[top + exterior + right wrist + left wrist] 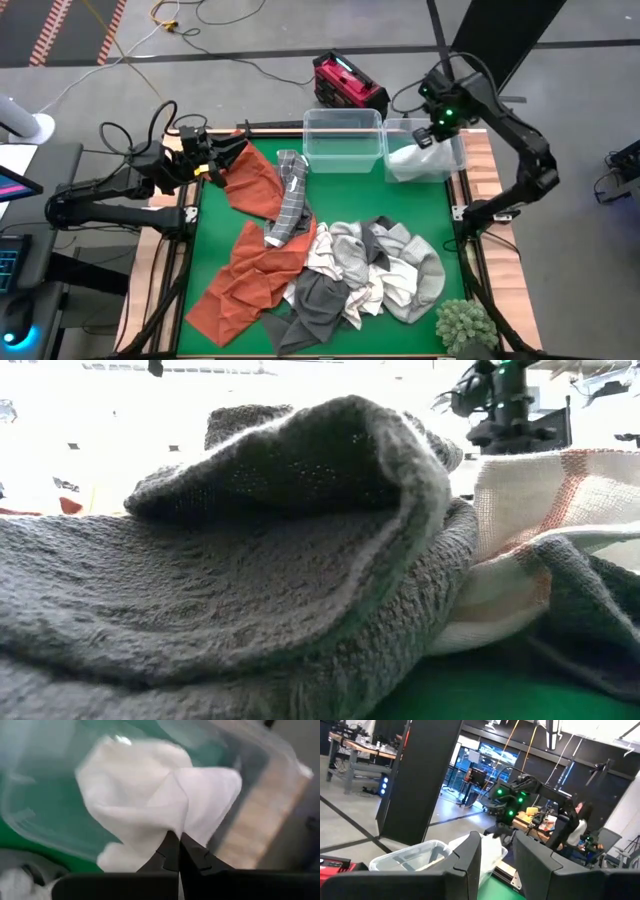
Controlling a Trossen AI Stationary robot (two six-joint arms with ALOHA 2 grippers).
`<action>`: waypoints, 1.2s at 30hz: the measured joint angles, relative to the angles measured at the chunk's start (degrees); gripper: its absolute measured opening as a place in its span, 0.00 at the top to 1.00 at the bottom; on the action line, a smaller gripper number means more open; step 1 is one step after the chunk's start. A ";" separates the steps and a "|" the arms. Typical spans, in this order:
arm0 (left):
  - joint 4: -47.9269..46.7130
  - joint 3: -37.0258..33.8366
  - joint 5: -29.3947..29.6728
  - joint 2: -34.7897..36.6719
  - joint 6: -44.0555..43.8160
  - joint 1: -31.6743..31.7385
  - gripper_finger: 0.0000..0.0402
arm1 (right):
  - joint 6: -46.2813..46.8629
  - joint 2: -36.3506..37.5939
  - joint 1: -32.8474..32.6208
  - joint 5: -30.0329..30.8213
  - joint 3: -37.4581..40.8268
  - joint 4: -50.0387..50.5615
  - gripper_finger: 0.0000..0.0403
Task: Sort towels by color in basket
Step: Put the white towel into the right transparent bin
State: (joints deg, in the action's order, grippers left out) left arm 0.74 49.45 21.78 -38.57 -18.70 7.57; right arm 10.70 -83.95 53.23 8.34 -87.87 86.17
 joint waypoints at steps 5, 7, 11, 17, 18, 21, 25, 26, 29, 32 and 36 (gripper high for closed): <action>-0.09 0.00 -0.01 0.00 -0.47 0.00 0.73 | -0.02 -5.99 -0.59 -1.42 -0.03 -5.66 0.95; -0.12 0.00 0.00 0.00 -0.51 0.00 0.73 | -0.22 -8.71 -0.17 -1.42 -0.01 -7.34 0.95; -0.32 0.00 -1.33 0.00 -1.51 0.00 0.73 | -1.29 -12.06 0.22 -2.69 0.01 -9.22 0.93; -3.19 0.00 -2.02 0.00 -2.16 -0.34 0.73 | -1.66 -11.41 1.69 -6.71 3.02 -13.49 0.94; -3.86 0.00 -2.01 0.00 -2.16 -0.44 0.73 | -1.10 -10.09 1.81 -6.89 4.94 -15.43 0.95; -5.39 0.00 -2.03 -0.02 -3.32 -0.71 0.73 | 0.38 -5.39 2.48 -6.95 12.04 -20.23 0.95; -7.16 0.00 -2.01 -0.02 -4.28 -0.81 0.73 | 2.29 0.32 2.28 -6.99 21.95 -25.19 0.95; -7.54 0.00 -2.01 -0.02 -4.28 -0.81 0.73 | 3.06 1.74 2.28 -6.99 24.11 -26.49 0.95; -7.90 0.00 -2.01 -0.02 -4.13 -0.81 0.73 | 5.21 4.64 2.29 -6.99 28.73 -29.83 0.95; -7.86 0.00 -2.01 -0.02 -4.13 -0.81 0.73 | 5.76 5.58 2.46 -6.97 30.41 -31.42 0.93; -7.86 0.00 -2.01 -0.02 -4.31 -0.81 0.73 | 1.71 3.48 3.20 -6.96 30.76 -32.06 0.84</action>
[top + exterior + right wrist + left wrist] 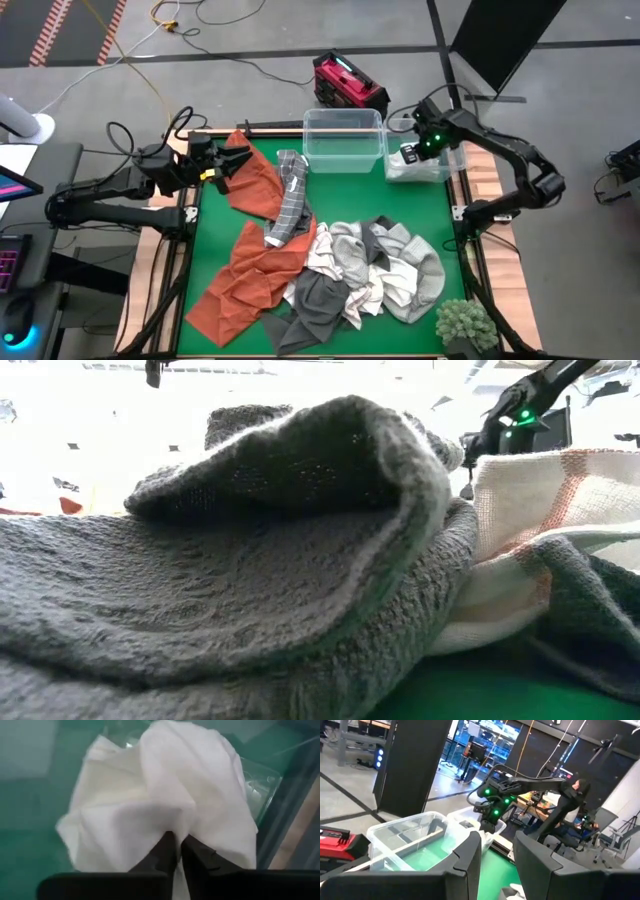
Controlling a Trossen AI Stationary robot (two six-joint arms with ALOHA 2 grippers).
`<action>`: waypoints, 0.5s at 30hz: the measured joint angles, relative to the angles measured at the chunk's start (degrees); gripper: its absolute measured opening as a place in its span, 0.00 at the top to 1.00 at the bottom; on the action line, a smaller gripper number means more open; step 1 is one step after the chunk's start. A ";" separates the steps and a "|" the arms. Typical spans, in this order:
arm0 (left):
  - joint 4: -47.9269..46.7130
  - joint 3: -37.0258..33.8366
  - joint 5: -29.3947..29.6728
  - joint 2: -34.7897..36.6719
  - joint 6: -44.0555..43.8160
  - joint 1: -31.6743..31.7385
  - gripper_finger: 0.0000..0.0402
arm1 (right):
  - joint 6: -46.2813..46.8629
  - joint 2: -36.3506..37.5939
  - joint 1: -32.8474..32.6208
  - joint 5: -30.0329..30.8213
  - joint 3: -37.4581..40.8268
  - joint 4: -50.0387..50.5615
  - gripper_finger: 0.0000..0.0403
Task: Sort towels by color in basket
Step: Put the white towel into the right transparent bin
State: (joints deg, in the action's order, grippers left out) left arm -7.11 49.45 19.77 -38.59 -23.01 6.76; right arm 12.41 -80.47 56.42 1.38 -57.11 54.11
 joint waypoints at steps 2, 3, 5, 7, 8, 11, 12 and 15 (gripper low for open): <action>0.00 0.00 0.02 0.00 -0.04 0.00 0.73 | -2.02 -1.76 -0.02 -0.13 -0.02 -0.17 0.77; 0.00 0.00 0.01 0.00 -0.04 0.00 0.73 | -2.25 -2.55 -0.02 -0.70 -0.04 -0.31 0.74; 0.00 0.00 0.02 0.00 -0.08 0.00 0.73 | -2.13 -4.53 0.11 0.22 -0.04 -1.71 0.65; 0.00 0.00 0.00 0.00 -0.09 0.00 0.73 | -0.98 -6.59 0.52 -0.08 0.14 -3.18 0.55; 0.00 0.00 0.02 0.00 -0.13 0.00 0.73 | -0.19 -7.29 0.70 -0.26 -0.13 -3.81 0.50; -0.02 0.00 0.02 0.00 0.06 0.00 0.73 | 0.16 -9.54 1.70 -3.38 -1.48 -3.17 0.38; -0.02 0.00 0.02 0.00 0.14 0.01 0.73 | 0.17 -9.83 1.91 -3.99 -2.19 -2.25 0.35; -0.04 0.00 0.02 0.00 0.37 0.00 0.73 | -0.14 -9.06 1.86 -4.30 -4.46 -0.22 0.28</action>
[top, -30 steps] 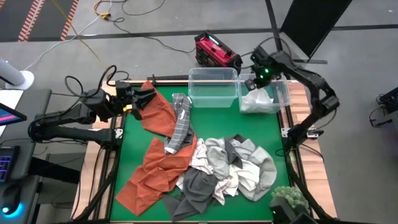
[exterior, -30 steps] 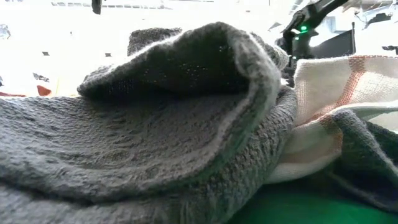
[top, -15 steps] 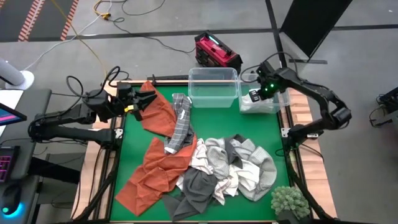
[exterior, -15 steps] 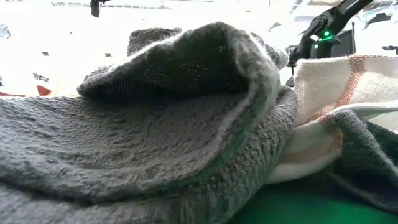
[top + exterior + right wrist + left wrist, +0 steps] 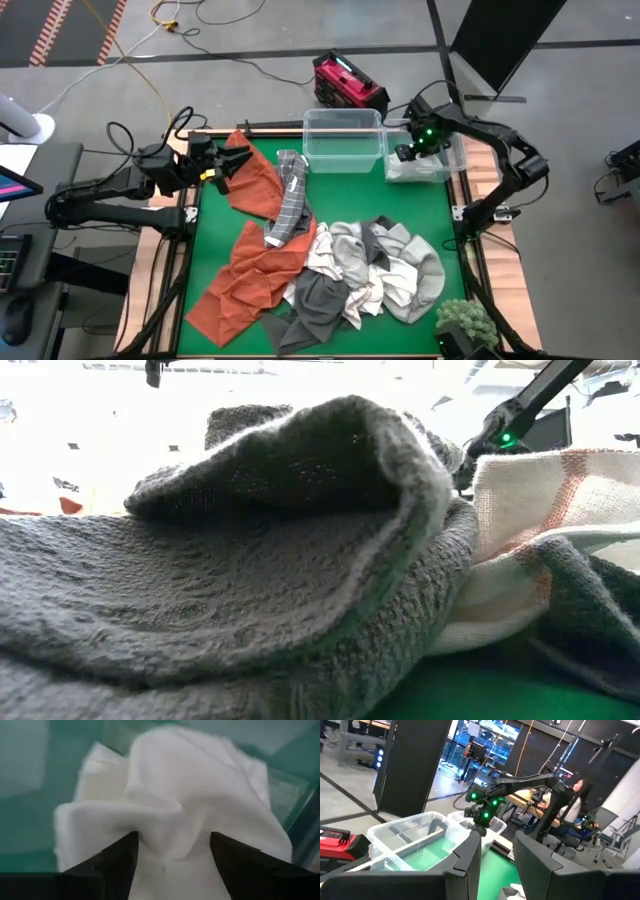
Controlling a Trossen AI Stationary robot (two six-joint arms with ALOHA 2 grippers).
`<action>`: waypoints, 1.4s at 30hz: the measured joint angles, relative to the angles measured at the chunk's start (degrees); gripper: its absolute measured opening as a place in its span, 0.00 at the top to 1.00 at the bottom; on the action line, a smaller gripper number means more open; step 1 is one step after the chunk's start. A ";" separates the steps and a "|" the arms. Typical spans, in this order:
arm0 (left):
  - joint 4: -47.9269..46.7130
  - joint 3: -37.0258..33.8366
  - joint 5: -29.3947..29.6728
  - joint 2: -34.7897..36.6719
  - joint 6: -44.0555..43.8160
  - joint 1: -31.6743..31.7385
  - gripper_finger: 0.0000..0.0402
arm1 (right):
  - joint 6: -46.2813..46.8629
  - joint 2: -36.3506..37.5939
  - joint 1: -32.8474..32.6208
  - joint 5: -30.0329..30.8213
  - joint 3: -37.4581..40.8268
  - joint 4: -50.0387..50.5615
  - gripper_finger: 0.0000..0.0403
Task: Sort towels by color in basket
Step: Put the white towel into the right transparent bin, then put the gray towel into the left transparent bin
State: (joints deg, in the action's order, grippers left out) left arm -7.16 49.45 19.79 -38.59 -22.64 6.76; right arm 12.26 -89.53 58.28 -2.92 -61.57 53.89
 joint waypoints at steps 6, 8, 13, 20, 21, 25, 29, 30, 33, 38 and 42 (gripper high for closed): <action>-0.01 0.01 -0.18 0.00 1.76 0.00 0.73 | -0.94 5.19 0.00 0.06 -5.23 3.41 0.23; -0.02 0.00 -0.46 0.01 1.78 0.00 0.73 | -1.62 7.28 0.00 0.23 -7.13 5.08 0.23; -1.51 0.00 -1.31 0.02 1.77 0.00 0.73 | -3.34 13.69 -3.23 0.07 -11.75 8.96 0.23; -5.32 0.00 -1.98 0.02 -1.97 1.19 0.73 | -1.41 20.65 -25.68 -0.42 -11.90 5.41 0.23; -5.42 0.00 -2.56 0.02 -2.37 1.50 0.73 | -0.69 20.78 -29.46 -0.41 -11.90 4.62 0.23; -6.03 0.00 -5.36 0.02 -3.26 2.50 0.73 | 3.00 19.27 -42.02 -0.39 -11.90 2.51 0.23; -7.64 0.00 -6.96 0.02 -5.27 3.09 0.73 | 5.26 15.40 -52.76 0.27 -11.88 2.42 0.23; -8.06 0.00 -7.57 0.02 -5.72 3.10 0.73 | 5.71 14.17 -55.48 0.31 -11.88 2.40 0.23; -9.54 0.00 -8.88 0.02 -6.33 3.08 0.73 | 6.17 10.39 -63.75 0.46 -11.88 2.37 0.23; -14.44 0.00 -13.78 -0.37 -5.71 3.06 0.73 | 9.87 4.35 -70.51 1.93 -11.86 0.84 0.23; -18.46 0.00 -17.70 -0.87 -7.33 2.90 0.73 | 12.68 0.99 -71.71 4.05 -11.86 -4.51 0.23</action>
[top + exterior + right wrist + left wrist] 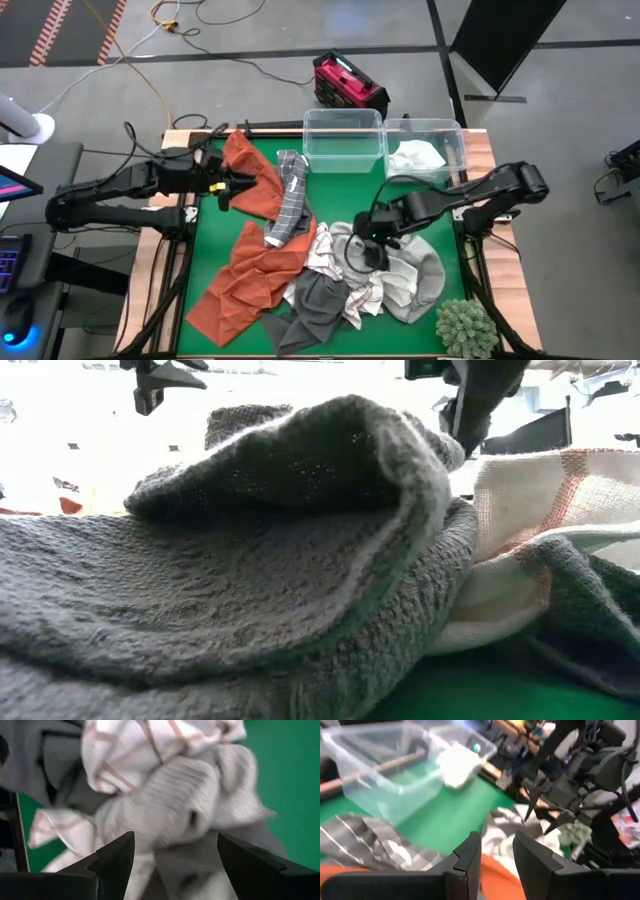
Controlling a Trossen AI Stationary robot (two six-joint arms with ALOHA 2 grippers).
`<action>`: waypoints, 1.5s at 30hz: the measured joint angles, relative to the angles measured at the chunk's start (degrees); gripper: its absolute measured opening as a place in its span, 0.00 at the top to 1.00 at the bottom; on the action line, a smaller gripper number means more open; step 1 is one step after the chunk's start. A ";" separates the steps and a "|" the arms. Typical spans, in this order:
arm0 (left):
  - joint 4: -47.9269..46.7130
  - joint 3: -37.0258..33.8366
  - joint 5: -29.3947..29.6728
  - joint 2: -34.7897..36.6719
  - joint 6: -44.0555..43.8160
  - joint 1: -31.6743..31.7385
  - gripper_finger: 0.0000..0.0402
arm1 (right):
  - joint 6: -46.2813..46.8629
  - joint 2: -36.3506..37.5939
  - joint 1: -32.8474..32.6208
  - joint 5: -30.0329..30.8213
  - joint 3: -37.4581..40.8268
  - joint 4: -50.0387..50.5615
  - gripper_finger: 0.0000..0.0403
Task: Sort towels by color in basket
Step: Put the gray towel into the left transparent bin
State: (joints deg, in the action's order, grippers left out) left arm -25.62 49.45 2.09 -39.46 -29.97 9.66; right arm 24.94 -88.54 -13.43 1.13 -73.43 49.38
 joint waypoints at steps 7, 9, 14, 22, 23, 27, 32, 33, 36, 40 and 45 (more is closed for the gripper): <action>-1.76 0.00 -0.47 0.44 -4.39 -2.55 0.73 | 7.42 -1.33 0.08 2.33 0.00 9.08 0.29; -2.17 0.00 -0.40 0.49 -4.68 -3.29 0.73 | 8.07 -1.31 -0.33 2.33 0.00 11.74 0.30; -2.41 0.00 -0.36 0.46 -4.75 -4.03 0.73 | 7.59 -3.58 -1.28 2.29 -0.01 9.70 0.30; -2.39 0.00 -2.27 0.48 -6.32 -4.03 0.73 | 9.54 -8.40 -1.34 -1.48 4.38 7.65 0.61; -2.37 0.00 -2.61 0.48 -6.55 -4.03 0.73 | 9.58 -8.40 -1.54 -1.69 4.50 8.01 0.70; -1.26 0.00 -3.22 0.46 -6.76 -4.03 0.73 | 9.81 -4.78 -1.23 -1.66 4.19 7.78 0.95; 4.50 0.00 -3.22 -2.17 -6.81 -3.67 0.73 | 10.21 3.78 1.11 2.22 0.71 6.50 0.95; 6.24 0.00 -3.22 -3.12 -6.41 -3.55 0.73 | 9.70 5.81 1.69 3.73 -0.31 5.84 0.95; 12.09 0.01 -3.33 -6.10 -4.08 -3.38 0.73 | 6.82 11.81 3.92 6.51 -2.71 2.45 0.96; 17.01 3.68 -3.27 -10.46 1.88 -3.15 0.73 | 1.82 18.23 7.84 7.24 -4.58 -7.39 0.96; 16.87 11.91 -1.34 -15.36 9.07 -2.22 0.73 | -6.83 22.60 12.17 6.87 -6.10 -25.50 0.96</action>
State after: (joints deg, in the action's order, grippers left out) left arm -8.76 61.36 0.76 -54.82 -20.89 7.44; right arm 18.11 -65.94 -1.26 8.01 -79.52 23.88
